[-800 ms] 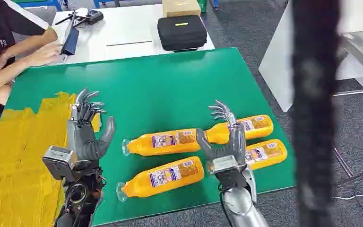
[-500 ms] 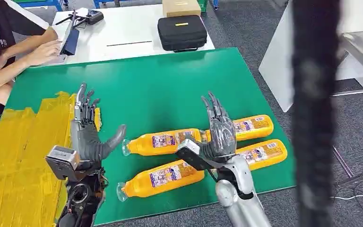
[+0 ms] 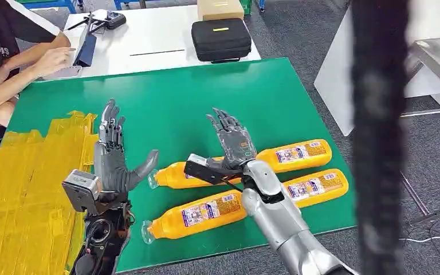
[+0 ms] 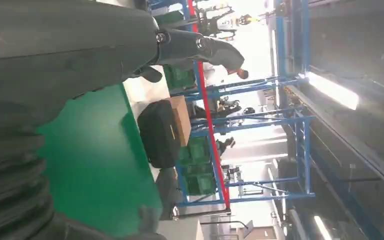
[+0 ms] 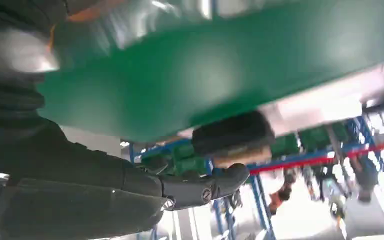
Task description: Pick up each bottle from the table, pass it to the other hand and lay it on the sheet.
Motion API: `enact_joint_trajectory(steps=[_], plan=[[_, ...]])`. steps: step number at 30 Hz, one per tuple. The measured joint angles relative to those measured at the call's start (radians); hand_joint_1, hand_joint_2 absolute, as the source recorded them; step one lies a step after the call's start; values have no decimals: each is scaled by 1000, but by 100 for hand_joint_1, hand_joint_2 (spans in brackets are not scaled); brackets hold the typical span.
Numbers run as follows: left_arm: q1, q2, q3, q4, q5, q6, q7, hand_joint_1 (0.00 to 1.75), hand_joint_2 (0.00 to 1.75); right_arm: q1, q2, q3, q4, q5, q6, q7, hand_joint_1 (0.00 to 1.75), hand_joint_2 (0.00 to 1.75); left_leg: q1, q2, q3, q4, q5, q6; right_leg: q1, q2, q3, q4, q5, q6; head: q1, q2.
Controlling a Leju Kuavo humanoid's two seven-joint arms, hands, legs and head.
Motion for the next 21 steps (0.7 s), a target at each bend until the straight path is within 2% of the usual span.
enact_joint_trajectory(steps=[4,16,21], plan=[[-7,-2,1,13,9,-2,0,0,175,-31,19,26,113,-7,2,-6,0,175,0,-1,0,0,0,0,0,-1,0,0,0,0,-1,0],[-13,-2,2,27,43,-20,3,0,175,-100,51,42,302,-15,19,10,0,175,0,0,1,0,0,0,0,0,0,0,0,0,0,0],[-12,-2,3,40,50,-27,4,0,175,-107,62,43,352,12,29,68,0,175,0,0,2,0,0,0,0,0,1,0,0,0,-1,0]])
